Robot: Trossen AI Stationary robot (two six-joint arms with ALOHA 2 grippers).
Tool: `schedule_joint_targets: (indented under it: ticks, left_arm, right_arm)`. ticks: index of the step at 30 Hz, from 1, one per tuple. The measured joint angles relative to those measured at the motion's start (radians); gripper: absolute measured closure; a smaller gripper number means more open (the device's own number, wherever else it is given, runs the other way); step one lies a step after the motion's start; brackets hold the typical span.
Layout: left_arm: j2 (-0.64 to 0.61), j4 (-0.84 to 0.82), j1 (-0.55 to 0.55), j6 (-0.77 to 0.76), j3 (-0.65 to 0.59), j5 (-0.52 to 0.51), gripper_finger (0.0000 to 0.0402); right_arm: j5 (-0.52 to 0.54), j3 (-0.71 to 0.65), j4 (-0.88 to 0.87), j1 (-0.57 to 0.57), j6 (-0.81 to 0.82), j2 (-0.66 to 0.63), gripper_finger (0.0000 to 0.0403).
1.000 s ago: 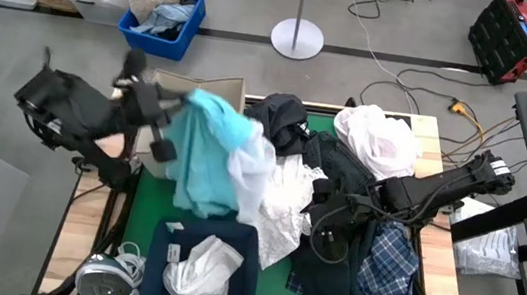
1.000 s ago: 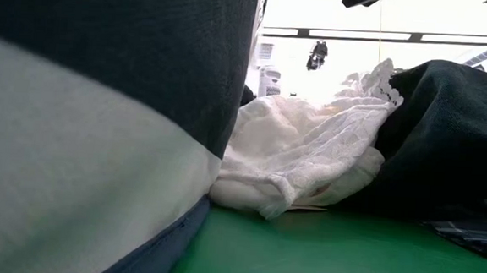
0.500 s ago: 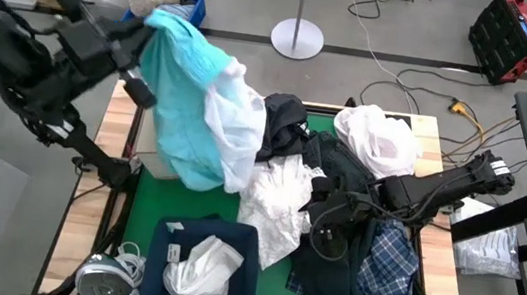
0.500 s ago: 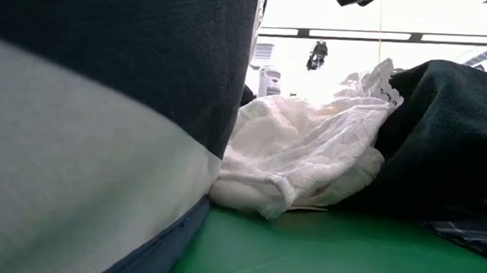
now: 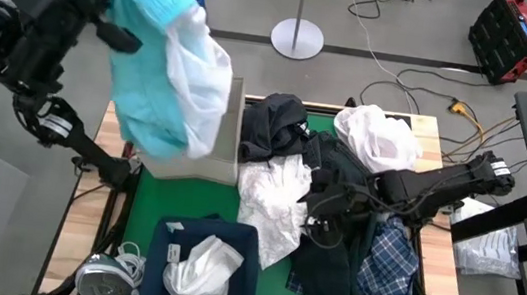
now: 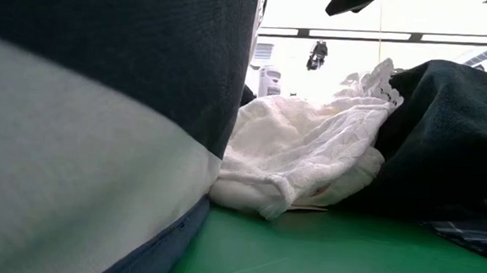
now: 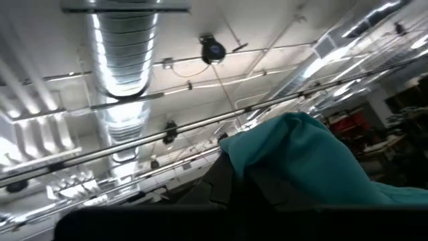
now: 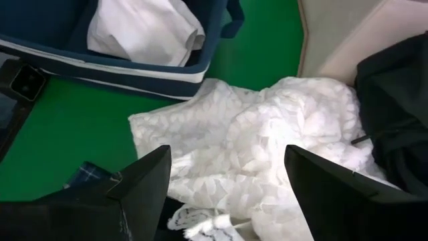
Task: Sort clothes
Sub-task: Put the light blue short pants into the white laundry organizer
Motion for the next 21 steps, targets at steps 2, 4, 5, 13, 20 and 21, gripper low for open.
schedule_joint_targets:
  ticks: [2,4,5,13,20,21]
  left_arm:
    - [0.005,-0.006,0.059,-0.04,0.0,0.013,0.0401]
    - [0.015,-0.024,0.132,-0.099,0.0,0.038,0.0401]
    - [0.02,-0.043,0.17,-0.139,0.0,0.063,0.0401]
    - [0.084,-0.234,0.471,-0.418,0.0,0.172,0.0401]
    - [0.096,-0.551,0.639,-0.813,0.0,0.326,0.0401]
    - [0.094,-0.584,0.645,-0.83,0.0,0.325,0.0401]
  right_arm:
    - [0.0,0.0,0.0,-0.008,-0.006,0.0,0.0124]
    - [0.0,0.0,0.0,-0.017,-0.011,0.0,0.0128]
    - [0.0,0.0,0.0,-0.02,-0.014,0.0,0.0129]
    - [0.0,0.0,0.0,-0.042,-0.036,0.0,0.0129]
    - [0.0,-0.011,-0.001,-0.043,-0.029,0.0,0.0117]
    - [0.0,-0.016,-0.001,-0.043,-0.026,0.0,0.0116]
